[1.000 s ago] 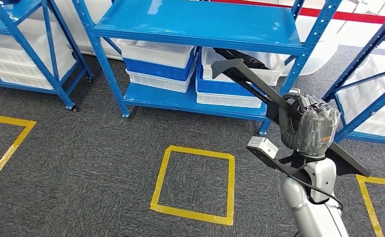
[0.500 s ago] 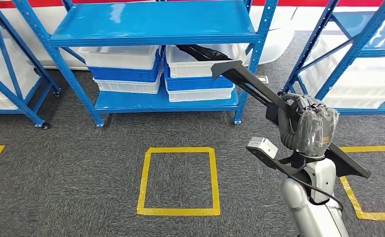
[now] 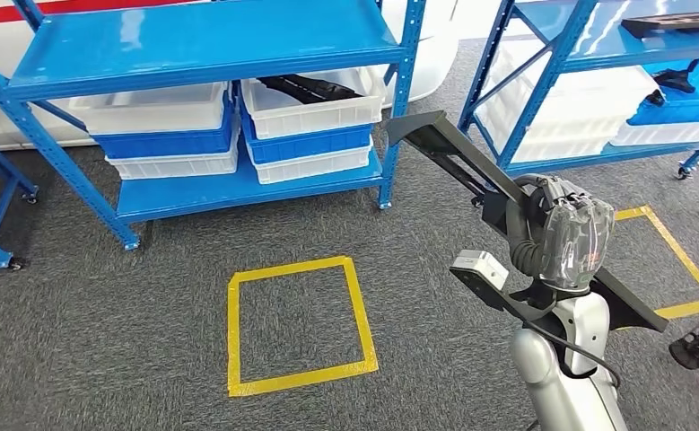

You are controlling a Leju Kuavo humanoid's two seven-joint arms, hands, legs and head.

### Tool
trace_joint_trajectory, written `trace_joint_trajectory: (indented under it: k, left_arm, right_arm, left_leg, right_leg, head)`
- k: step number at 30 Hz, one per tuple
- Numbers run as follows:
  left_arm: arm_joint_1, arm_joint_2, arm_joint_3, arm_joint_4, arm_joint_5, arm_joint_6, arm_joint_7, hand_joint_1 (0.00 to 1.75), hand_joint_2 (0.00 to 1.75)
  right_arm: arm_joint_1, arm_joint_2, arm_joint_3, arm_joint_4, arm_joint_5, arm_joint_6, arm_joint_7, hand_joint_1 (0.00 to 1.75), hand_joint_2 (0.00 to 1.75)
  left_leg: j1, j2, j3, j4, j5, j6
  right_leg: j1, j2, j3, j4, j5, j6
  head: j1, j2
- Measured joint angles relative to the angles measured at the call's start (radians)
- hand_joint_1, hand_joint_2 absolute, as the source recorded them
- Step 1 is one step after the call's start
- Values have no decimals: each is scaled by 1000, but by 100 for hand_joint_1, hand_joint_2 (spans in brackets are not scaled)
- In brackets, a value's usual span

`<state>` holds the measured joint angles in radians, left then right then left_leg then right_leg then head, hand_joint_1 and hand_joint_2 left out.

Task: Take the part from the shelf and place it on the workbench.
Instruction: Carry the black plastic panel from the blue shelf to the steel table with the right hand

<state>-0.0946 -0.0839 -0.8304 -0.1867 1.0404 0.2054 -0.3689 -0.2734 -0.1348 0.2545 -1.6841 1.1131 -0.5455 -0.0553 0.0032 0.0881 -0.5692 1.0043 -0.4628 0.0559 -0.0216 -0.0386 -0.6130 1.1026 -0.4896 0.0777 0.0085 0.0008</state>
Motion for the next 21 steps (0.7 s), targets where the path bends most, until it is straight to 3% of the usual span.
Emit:
trace_joint_trajectory:
  k: [2,3,5,7,9,11,12,13,14,16,18,20,21]
  left_arm:
    - [-2,0,0,0,0,0,0,0,175]
    - [-2,0,0,0,0,0,0,0,175]
    - [-4,1,0,0,0,-1,0,0,175]
    - [-6,2,0,0,0,-1,0,0,175]
    - [-4,2,0,0,0,-1,0,0,175]
    - [0,2,0,0,0,-1,0,0,175]
    - [1,2,0,0,0,-1,0,0,175]
    - [1,2,0,0,0,-1,0,0,175]
    - [1,3,0,0,0,-1,0,0,175]
    - [1,4,0,0,0,-1,1,0,175]
    - [1,5,0,0,2,-1,4,0,175]
    - [0,4,0,0,6,-2,11,0,175]
    - [-2,3,1,0,7,-1,15,0,175]
  right_arm:
    - [-3,1,0,0,0,0,0,175,175]
    - [-4,2,-1,0,-1,0,0,175,175]
    - [-2,2,-2,-1,-1,0,0,175,175]
    - [-1,3,-2,-2,-1,0,0,175,175]
    - [-1,5,-2,-4,-1,0,0,175,175]
    - [2,7,-2,-4,-1,0,0,175,175]
    - [3,7,-2,-4,-1,0,0,175,175]
    - [4,8,-2,-4,-1,0,0,175,175]
    - [5,8,-2,-4,-1,0,0,175,175]
    - [4,8,-2,-4,-1,0,0,175,175]
    - [2,8,-2,-5,-1,0,-1,175,175]
    - [3,8,-2,-7,-1,0,-2,175,175]
    - [5,7,-3,-8,-2,0,-4,175,175]
  left_leg:
    - [-7,22,-2,7,-3,-9]
    - [-11,33,-2,9,-4,-13]
    - [-9,43,-3,13,-7,-23]
    - [-2,-7,-18,51,-40,-35]
    - [2,-71,-64,162,-109,-43]
    - [5,-89,-114,279,-157,-47]
    - [7,-91,-120,297,-154,-48]
    - [10,-92,-105,272,-131,-49]
    - [15,-99,-73,211,-94,-49]
    - [24,-139,-9,82,-45,-52]
    - [24,-162,12,31,-37,-51]
    - [18,-142,11,25,-30,-38]
    - [17,-130,10,20,-24,-29]
  right_leg:
    - [8,-37,49,-88,21,-14]
    - [12,-39,52,-98,24,-25]
    - [7,-14,46,-99,32,-43]
    - [-4,9,42,-101,40,-60]
    - [-8,29,37,-102,47,-73]
    - [-7,54,32,-101,51,-78]
    - [-8,69,30,-100,52,-78]
    - [-9,84,30,-99,54,-77]
    - [-10,98,29,-96,55,-76]
    - [-9,124,24,-90,57,-69]
    - [-4,145,12,-87,62,-54]
    - [-4,165,-1,-92,71,-36]
    - [-4,157,-9,-86,69,-31]
  head:
    - [1,0]
    - [1,0]
    - [0,0]
    - [-2,0]
    - [-4,0]
    - [-4,0]
    - [-4,0]
    - [-4,0]
    - [-5,0]
    - [-4,0]
    - [-4,0]
    - [-5,0]
    - [-4,0]
